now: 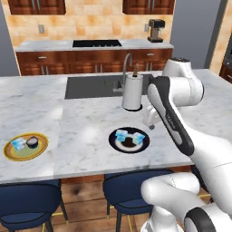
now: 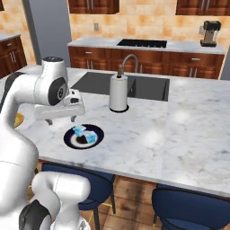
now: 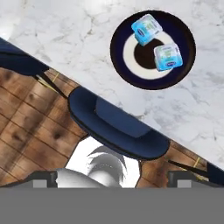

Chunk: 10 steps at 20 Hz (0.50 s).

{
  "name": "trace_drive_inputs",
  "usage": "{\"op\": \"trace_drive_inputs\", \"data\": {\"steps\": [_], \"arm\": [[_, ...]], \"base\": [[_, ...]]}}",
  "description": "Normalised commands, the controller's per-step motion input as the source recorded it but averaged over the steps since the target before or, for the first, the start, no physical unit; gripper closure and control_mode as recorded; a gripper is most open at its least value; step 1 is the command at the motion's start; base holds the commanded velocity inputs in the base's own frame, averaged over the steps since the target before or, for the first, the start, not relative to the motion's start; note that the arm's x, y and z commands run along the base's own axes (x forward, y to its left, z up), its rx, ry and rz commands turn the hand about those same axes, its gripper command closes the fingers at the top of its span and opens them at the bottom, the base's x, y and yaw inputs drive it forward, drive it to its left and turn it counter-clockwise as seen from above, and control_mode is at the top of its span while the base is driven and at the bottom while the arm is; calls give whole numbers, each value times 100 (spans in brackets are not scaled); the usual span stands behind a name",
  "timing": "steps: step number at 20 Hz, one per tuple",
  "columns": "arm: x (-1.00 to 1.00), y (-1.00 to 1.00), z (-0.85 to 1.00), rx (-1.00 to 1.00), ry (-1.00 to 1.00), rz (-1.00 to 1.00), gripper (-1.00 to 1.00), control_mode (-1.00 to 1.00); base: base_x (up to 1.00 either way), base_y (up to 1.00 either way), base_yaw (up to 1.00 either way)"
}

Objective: Place two yogurt containers on each plate.

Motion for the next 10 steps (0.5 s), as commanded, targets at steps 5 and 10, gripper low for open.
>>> {"op": "trace_drive_inputs", "data": {"steps": [5, 10], "arm": [[-57, 95, 4, -14, 0, 0, -100, -100], [-77, 100, 0, -35, -2, 0, -100, -100]], "base": [[0, 0, 0], [0, 0, 0]]}}
